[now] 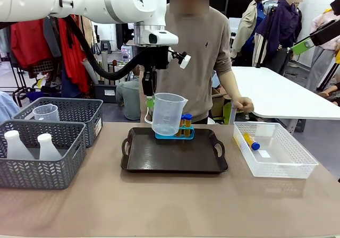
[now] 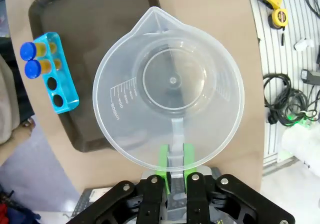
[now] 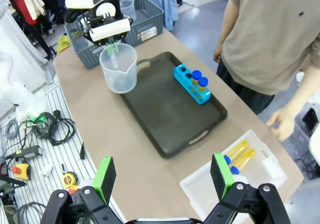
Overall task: Prepare the laboratory tools.
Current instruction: Pick up one Large Measuring Cup and place it on the Handle tray.
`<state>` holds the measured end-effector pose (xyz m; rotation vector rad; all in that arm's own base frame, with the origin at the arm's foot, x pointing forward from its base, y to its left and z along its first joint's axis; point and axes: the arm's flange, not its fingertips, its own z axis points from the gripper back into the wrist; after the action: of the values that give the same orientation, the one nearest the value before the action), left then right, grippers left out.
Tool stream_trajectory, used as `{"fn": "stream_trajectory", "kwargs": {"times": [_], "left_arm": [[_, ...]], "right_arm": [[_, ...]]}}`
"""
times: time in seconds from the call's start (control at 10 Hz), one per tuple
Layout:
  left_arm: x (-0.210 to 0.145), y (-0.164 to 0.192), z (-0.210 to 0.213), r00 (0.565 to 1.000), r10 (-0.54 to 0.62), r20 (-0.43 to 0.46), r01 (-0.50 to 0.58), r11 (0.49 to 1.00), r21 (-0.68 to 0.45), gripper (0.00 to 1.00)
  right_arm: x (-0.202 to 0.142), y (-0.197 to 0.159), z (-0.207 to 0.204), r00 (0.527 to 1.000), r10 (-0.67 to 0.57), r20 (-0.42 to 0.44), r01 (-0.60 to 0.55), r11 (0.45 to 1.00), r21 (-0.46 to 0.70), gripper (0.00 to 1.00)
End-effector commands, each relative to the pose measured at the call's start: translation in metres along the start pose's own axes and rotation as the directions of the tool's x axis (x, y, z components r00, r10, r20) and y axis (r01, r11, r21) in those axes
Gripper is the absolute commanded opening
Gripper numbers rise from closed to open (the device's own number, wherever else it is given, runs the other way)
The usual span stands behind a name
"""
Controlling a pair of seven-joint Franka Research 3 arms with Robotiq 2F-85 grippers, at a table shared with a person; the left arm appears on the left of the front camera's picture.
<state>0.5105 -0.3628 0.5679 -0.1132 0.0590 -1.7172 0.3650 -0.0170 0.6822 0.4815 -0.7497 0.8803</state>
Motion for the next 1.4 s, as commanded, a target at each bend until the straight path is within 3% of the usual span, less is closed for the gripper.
{"fn": "stream_trajectory", "kwargs": {"times": [0.0,0.3,0.6,0.7,1.3], "left_arm": [[0.024,-0.005,-0.010,0.998,0.058,-0.036,-0.054,0.992,0.118,0.00],[0.062,0.019,-0.055,0.996,0.085,0.007,-0.085,0.984,0.158,0.00],[0.078,0.036,-0.103,0.991,0.129,0.043,-0.135,0.965,0.223,0.00],[0.080,0.041,-0.115,0.982,0.163,0.094,-0.179,0.965,0.190,0.00],[0.098,0.072,-0.155,0.975,0.201,0.092,-0.214,0.963,0.164,0.00]], "right_arm": [[0.001,0.000,0.000,1.000,0.011,0.025,-0.012,1.000,0.013,1.00],[0.001,0.000,0.000,1.000,0.011,0.025,-0.012,1.000,0.013,1.00],[0.001,0.000,0.000,1.000,0.011,0.025,-0.012,1.000,0.013,1.00],[0.001,0.000,0.000,1.000,0.011,0.025,-0.012,1.000,0.013,1.00],[0.001,0.000,0.000,1.000,0.011,0.025,-0.012,1.000,0.013,1.00]]}}
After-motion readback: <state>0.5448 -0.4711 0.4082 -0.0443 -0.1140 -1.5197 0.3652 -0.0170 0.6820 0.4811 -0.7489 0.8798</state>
